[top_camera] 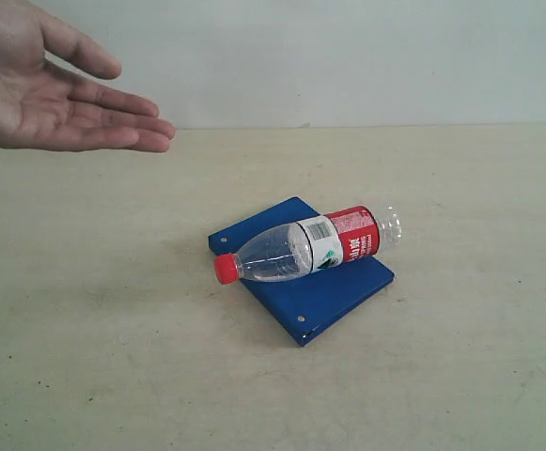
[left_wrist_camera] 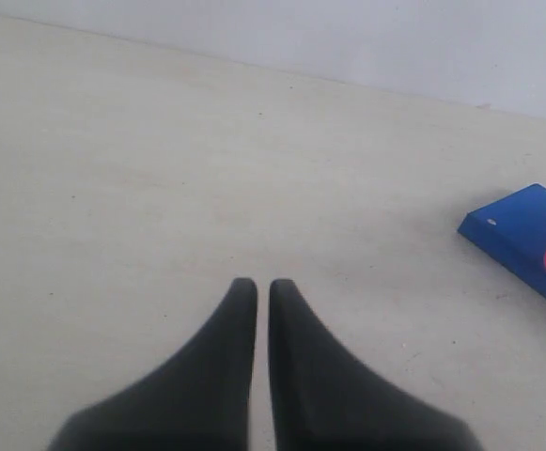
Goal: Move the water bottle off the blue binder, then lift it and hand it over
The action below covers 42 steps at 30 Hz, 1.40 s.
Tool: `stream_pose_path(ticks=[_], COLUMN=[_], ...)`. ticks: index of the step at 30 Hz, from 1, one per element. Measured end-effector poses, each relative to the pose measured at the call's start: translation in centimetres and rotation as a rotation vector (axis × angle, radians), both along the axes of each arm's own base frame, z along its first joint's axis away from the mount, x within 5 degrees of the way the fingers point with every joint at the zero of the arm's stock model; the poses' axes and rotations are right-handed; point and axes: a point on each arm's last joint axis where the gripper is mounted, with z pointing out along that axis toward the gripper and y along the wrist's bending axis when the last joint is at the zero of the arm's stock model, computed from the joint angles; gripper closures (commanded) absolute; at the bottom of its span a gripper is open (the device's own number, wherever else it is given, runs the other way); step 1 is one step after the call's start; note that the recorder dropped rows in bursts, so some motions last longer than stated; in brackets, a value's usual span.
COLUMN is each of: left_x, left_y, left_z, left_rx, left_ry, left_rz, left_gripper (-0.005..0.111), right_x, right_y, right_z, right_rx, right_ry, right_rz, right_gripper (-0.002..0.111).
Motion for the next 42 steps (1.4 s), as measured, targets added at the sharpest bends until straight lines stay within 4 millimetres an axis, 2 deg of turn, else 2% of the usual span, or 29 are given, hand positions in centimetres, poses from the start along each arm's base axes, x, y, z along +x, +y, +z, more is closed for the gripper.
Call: stream_pose_path(ticks=[2,4,7,9,12,15,17,20,22,24,25,27,30,32,34,35,36,37,38,39,40,41,42], left_x=[0.0,0.0,0.0,0.0,0.0,0.0,0.0,0.0,0.0,0.0,0.0,0.0,0.0,0.0,0.0,0.0,0.0,0.0,0.0,0.0,0.0,0.0,0.0], left_y=[0.0,0.0,0.0,0.0,0.0,0.0,0.0,0.0,0.0,0.0,0.0,0.0,0.0,0.0,0.0,0.0,0.0,0.0,0.0,0.0,0.0,0.0,0.0], left_z=[0.0,0.0,0.0,0.0,0.0,0.0,0.0,0.0,0.0,0.0,0.0,0.0,0.0,0.0,0.0,0.0,0.0,0.0,0.0,0.0,0.0,0.0,0.0], left_rx=[0.0,0.0,0.0,0.0,0.0,0.0,0.0,0.0,0.0,0.0,0.0,0.0,0.0,0.0,0.0,0.0,0.0,0.0,0.0,0.0,0.0,0.0,0.0], left_ry=[0.0,0.0,0.0,0.0,0.0,-0.002,-0.002,-0.004,-0.004,-0.004,-0.004,-0.004,-0.004,-0.004,-0.006,-0.006,-0.006,-0.006,-0.006,-0.006,-0.006,-0.006,-0.006], left_rz=[0.0,0.0,0.0,0.0,0.0,0.0,0.0,0.0,0.0,0.0,0.0,0.0,0.0,0.0,0.0,0.0,0.0,0.0,0.0,0.0,0.0,0.0,0.0], left_gripper=[0.102,0.102,0.102,0.102,0.102,0.102,0.102,0.102,0.102,0.102,0.102,0.102,0.102,0.102,0.102,0.102,0.102,0.102,0.102,0.102,0.102,0.102,0.102], right_x=[0.0,0.0,0.0,-0.1,-1.0,-2.5,-2.7,0.3,3.4,7.3,8.6,13.8,17.1,18.5,19.7,20.1,20.4,20.5,20.7,20.3,20.1,19.9,19.6], right_y=[0.0,-0.1,-0.4,-1.0,-2.4,-3.0,-2.0,0.7,2.4,4.6,5.9,11.4,14.7,16.7,18.8,19.6,20.8,22.6,23.6,25.4,26.0,26.8,27.3], right_z=[0.6,0.8,1.5,2.3,4.2,7.7,11.2,15.1,15.9,15.4,15.1,11.5,7.7,5.9,4.0,3.3,2.4,1.0,0.4,-1.1,-1.9,-3.1,-4.1], right_rx=[0.407,0.653,0.763,0.82,0.916,0.889,0.734,0.413,0.182,0.032,0.035,-0.046,-0.13,-0.238,-0.372,-0.431,-0.506,-0.632,-0.737,-0.931,-1.045,-1.236,-1.332], right_ry=[-0.035,-0.045,-0.118,-0.225,-0.501,-0.749,-0.746,-0.514,-0.343,-0.14,-0.058,0.256,0.384,0.384,0.365,0.357,0.341,0.319,0.29,0.241,0.216,0.184,0.18], right_rz=[-0.008,-0.011,-0.025,-0.046,-0.084,-0.06,0.021,0.176,0.279,0.44,0.555,1.02,1.171,1.204,1.21,1.197,1.198,1.169,1.129,1.081,1.045,0.961,0.923], right_gripper=[0.107,0.107,0.107,0.107,0.107,0.107,0.107,0.107,0.107,0.107,0.107,0.107,0.106,0.098,0.082,0.069,0.049,0.041,0.035,0.035,0.035,0.035,0.035])
